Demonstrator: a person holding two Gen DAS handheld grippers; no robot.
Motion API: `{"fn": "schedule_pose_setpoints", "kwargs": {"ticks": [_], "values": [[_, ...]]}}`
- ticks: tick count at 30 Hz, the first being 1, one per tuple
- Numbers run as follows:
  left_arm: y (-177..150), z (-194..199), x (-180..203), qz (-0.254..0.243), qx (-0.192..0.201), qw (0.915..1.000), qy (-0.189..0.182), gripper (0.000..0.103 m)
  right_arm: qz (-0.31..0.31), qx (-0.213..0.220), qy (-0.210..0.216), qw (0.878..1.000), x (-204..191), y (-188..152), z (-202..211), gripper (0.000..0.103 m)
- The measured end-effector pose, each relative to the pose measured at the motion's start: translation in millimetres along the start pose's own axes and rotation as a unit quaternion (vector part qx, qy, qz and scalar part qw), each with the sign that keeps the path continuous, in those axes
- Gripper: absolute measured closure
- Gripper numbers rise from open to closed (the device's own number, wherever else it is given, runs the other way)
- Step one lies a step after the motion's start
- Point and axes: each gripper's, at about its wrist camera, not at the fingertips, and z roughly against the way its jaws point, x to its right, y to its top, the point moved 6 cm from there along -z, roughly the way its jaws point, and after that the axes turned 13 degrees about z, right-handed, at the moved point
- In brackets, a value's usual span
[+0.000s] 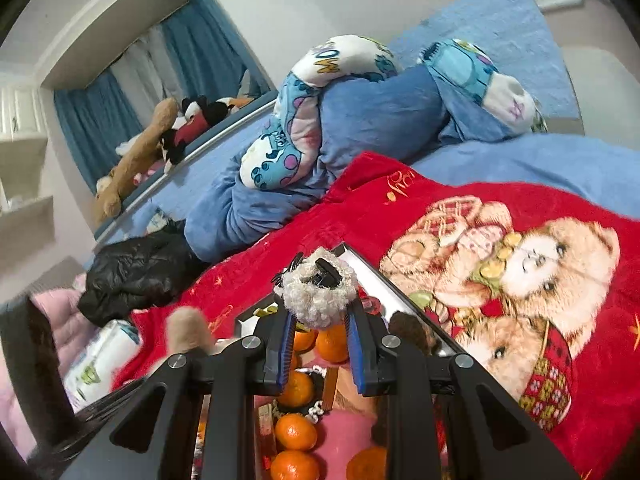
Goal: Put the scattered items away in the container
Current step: 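Carry the plush in the left gripper while the right gripper carries the hair clip to the box, then lower and open the left gripper in the box while the right gripper releases the hair clip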
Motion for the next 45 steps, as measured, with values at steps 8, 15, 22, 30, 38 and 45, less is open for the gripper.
{"fn": "schedule_pose_setpoints", "kwargs": {"ticks": [8, 15, 22, 30, 38, 45], "values": [[4, -35, 6, -0.009, -0.006, 0.9999, 0.009, 0.086, -0.018, -0.020, -0.001, 1.000, 18, -4, -24, 0.080], [1, -59, 17, -0.033, -0.008, 0.9994, -0.004, 0.086, -0.037, -0.031, -0.019, 0.999, 28, -11, -33, 0.080], [-8, -67, 13, -0.037, -0.031, 0.9988, -0.003, 0.084, 0.014, -0.061, -0.037, 0.997, 13, -21, -48, 0.080], [-11, -70, 12, -0.043, -0.032, 0.9986, -0.009, 0.083, 0.000, -0.140, -0.019, 0.990, 21, -46, -61, 0.080], [-15, -70, 11, -0.054, -0.032, 0.9980, -0.004, 0.078, 0.005, -0.152, -0.018, 0.988, 23, -55, -61, 0.081], [-18, -72, 10, -0.061, -0.035, 0.9974, 0.015, 0.057, 0.027, -0.165, -0.024, 0.986, 15, -56, -59, 0.079]]}}
